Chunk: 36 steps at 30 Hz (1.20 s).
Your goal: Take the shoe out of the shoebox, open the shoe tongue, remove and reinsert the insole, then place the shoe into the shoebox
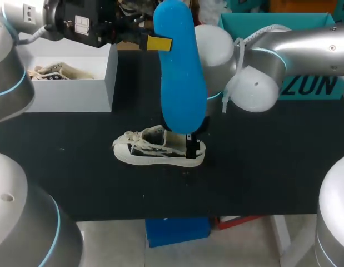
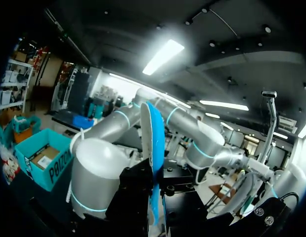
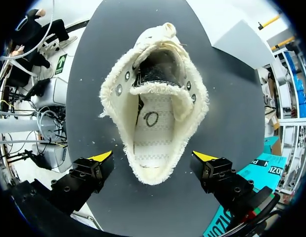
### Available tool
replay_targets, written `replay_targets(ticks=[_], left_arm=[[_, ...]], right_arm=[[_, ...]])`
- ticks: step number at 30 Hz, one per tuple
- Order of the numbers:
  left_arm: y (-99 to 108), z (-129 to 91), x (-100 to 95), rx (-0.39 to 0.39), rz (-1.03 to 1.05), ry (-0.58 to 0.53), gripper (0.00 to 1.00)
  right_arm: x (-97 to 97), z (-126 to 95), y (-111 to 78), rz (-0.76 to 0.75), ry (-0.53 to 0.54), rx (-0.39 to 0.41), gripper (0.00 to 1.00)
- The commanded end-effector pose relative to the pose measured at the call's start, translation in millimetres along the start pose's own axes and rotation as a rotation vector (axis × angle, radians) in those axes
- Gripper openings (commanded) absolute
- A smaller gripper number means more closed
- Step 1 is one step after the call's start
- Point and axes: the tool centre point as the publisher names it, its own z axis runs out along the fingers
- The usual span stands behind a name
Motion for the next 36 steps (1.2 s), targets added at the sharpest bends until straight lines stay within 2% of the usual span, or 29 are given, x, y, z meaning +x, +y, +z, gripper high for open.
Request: replay_targets(ticks=[1,8,13,15,31,36], left_arm=[[1.0,1.1,-1.0,0.001,0.001,0.0,0.0],[1.0,1.1,-1.0,0.001,0.001,0.0,0.0],[1.0,1.1,-1.0,0.001,0.001,0.0,0.0],[1.0,1.1,-1.0,0.001,0.001,0.0,0.0],[1.0,1.1,-1.0,0.001,0.001,0.0,0.0],[1.0,1.1,-1.0,0.001,0.001,0.0,0.0]], right_arm=[[0.8,1.2,1.5,0.004,-0.001,0.022,1.0],[1.2,2.2,0.1,0.001,0.004,-0.016,1.0],[1.0,2.6,0.4,-0.024,0.013,-0.105,1.0],[0.0,1.9,0.8,-0.03,0.015,-0.175,1.0],[-1.5,5.2,3.2,0.0,0.082,-0.574,1.0],[0.4,8.2,1.5,0.027,0.079,-0.659,1.0]])
